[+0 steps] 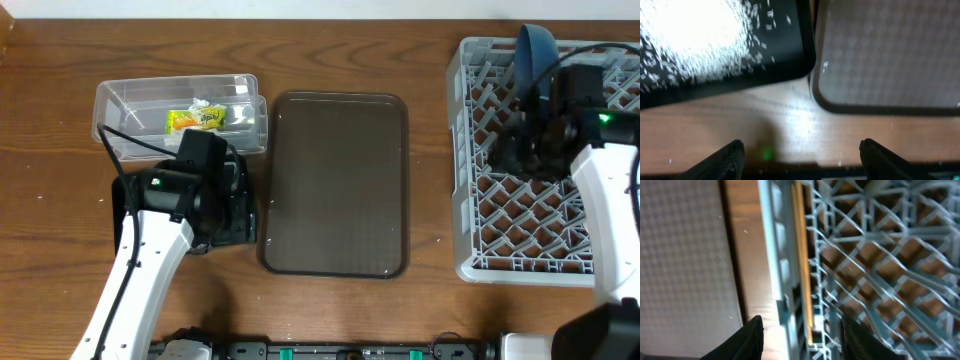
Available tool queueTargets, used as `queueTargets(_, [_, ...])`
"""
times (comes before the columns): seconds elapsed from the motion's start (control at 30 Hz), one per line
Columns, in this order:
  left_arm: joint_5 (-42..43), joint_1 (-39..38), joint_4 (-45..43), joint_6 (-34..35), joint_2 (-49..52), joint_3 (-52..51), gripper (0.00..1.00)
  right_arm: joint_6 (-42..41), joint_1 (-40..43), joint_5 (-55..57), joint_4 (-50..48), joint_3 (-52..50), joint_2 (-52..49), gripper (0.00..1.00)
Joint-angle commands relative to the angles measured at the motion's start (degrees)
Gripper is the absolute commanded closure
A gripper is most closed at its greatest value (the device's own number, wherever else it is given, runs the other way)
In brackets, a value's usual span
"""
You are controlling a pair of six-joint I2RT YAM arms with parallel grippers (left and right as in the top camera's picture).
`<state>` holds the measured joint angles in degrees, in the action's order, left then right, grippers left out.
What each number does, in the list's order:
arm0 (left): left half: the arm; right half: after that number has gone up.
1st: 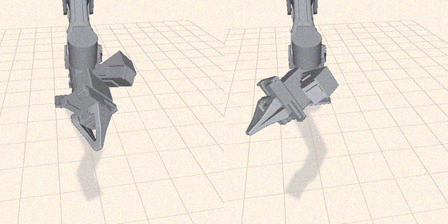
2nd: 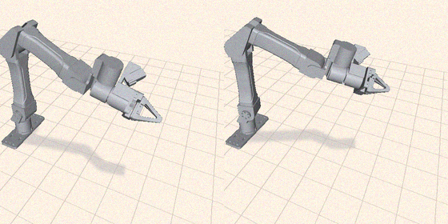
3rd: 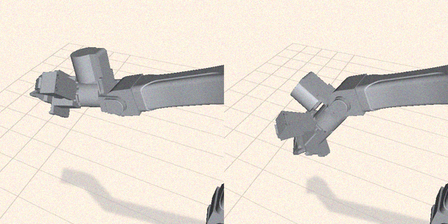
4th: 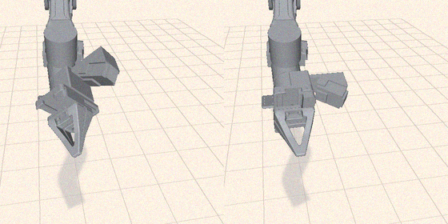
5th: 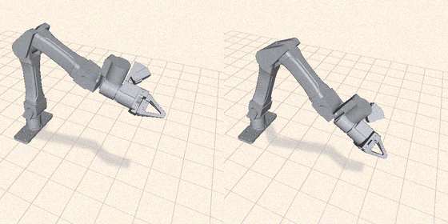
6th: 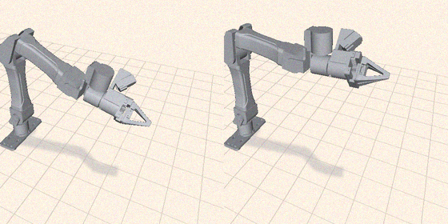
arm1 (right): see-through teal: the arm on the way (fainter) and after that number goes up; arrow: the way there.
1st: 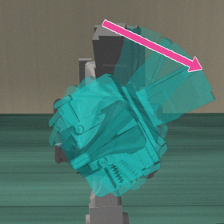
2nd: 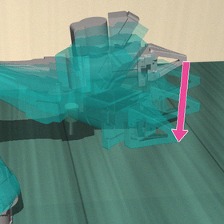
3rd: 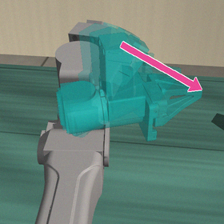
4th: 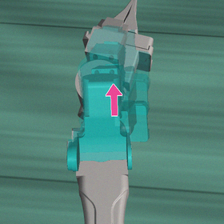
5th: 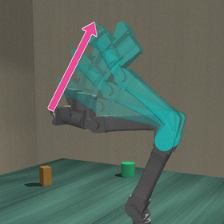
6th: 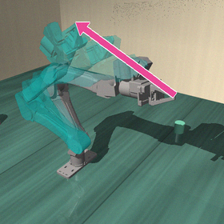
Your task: Sort waste into correct bins and load items into the dishwasher rack
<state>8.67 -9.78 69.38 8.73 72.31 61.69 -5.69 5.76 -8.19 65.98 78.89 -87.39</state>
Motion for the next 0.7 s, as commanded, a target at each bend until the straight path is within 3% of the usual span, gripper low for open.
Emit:
queueTargets(0.0, [0.35, 0.0, 0.96, -0.96, -0.61, 0.57, 0.24, -0.48, 0.59, 2.08, 0.79, -1.22, 4.87, 0.51])
queueTargets(0.23, [-0.59, -0.02, -2.8, -0.76, -10.23, -1.16, 0.23, -0.68, -0.09, 1.44, -11.04, -17.97, 19.5, 0.46])
queueTargets(0.3, [-1.01, -0.02, -5.49, -0.72, -15.08, -2.82, 0.24, -0.7, -0.92, 1.27, -15.45, -23.89, 25.09, 0.41])
queueTargets(0.37, [-2.32, -0.02, -8.63, 0.22, -21.03, -4.83, 0.24, -2.62, -1.7, 1.73, -19.37, -29.75, 32.09, 0.3])
queueTargets(0.43, [-3.15, -0.02, -11.54, 0.55, -26.82, -6.99, 0.24, -5.75, -1.7, 2.27, -21.86, -34.07, 38.18, 0.04])
queueTargets(0.47, [-3.15, 0.0, -12.76, 0.52, -29.49, -7.98, 0.23, -6.4, -1.7, 2.32, -23.06, -35.95, 41.11, 0.01])
queueTargets(0.5, [-3.17, 0.0, -13.86, 0.5, -31.52, -8.7, 0.01, -6.49, -1.7, 2.32, -23.98, -37.38, 43.41, 0.01])
queueTargets(0.67, [-3.13, 0.0, -15.63, 0.5, -37.83, -9.35, 0.0, -6.49, -1.7, 2.16, -24.81, -41.79, 51.56, 0.01])
